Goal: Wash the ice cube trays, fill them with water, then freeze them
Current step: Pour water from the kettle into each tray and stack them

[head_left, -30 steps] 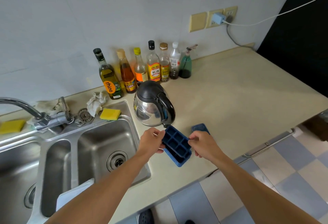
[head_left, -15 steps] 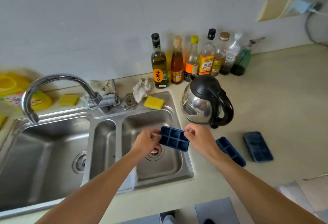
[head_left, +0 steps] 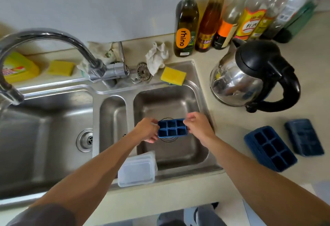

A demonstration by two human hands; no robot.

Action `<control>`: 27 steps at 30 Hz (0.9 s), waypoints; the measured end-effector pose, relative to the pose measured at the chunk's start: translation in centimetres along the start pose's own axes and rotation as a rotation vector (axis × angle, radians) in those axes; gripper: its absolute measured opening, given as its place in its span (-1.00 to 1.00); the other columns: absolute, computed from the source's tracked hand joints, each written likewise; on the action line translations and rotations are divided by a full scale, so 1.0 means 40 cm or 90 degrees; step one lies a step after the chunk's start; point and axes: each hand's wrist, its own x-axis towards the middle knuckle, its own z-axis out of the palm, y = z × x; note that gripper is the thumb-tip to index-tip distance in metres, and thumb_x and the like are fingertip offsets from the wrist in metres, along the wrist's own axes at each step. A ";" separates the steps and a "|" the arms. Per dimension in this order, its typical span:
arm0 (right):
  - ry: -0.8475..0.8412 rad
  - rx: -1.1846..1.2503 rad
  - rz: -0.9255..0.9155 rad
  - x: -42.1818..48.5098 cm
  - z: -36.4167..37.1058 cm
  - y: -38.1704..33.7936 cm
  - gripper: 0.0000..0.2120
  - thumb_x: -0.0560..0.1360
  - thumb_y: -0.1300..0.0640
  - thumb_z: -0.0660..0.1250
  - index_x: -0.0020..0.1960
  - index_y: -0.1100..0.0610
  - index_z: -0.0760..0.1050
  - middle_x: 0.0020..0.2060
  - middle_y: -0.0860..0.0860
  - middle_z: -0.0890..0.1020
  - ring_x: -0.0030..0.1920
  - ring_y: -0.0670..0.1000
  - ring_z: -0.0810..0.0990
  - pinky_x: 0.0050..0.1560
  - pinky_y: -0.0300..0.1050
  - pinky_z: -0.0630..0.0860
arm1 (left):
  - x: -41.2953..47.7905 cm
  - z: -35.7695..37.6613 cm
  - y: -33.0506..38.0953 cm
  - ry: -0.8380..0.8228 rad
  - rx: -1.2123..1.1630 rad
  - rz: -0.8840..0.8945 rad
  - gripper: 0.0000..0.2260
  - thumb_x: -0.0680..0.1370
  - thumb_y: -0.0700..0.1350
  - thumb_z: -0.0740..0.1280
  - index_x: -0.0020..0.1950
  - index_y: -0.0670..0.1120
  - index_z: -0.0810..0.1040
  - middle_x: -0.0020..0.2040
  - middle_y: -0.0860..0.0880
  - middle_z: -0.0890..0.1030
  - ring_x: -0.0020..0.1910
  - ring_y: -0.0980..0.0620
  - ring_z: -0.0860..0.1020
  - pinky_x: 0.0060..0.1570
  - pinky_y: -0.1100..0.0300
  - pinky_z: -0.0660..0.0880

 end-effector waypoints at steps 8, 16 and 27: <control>0.002 0.102 0.111 0.080 0.102 0.064 -0.80 0.63 0.27 0.29 0.24 0.19 0.53 0.16 0.16 0.62 0.13 0.08 0.59 0.32 0.10 0.52 | 0.136 0.015 -0.062 -0.006 0.017 -0.021 -0.71 0.64 -0.25 0.22 0.36 -0.13 0.45 0.11 -0.21 0.64 -0.01 -0.15 0.70 0.02 -0.06 0.67; 0.010 0.111 0.164 0.142 0.139 0.098 -0.70 0.62 0.32 0.27 0.34 0.23 0.51 0.17 0.14 0.62 0.22 0.15 0.59 0.35 0.15 0.52 | 0.219 0.039 -0.085 -0.015 0.024 -0.059 -0.71 0.60 -0.28 0.16 0.29 -0.17 0.51 0.13 -0.28 0.63 0.07 -0.28 0.66 0.02 -0.15 0.66; -0.024 0.040 0.090 0.111 0.122 0.094 -0.79 0.64 0.25 0.23 0.21 0.11 0.55 0.03 0.02 0.64 -0.04 -0.11 0.57 -0.18 -0.28 0.43 | 0.204 0.047 -0.083 0.017 0.066 -0.061 -0.81 0.63 -0.20 0.25 0.23 -0.17 0.48 0.09 -0.25 0.62 0.05 -0.24 0.66 0.01 -0.11 0.66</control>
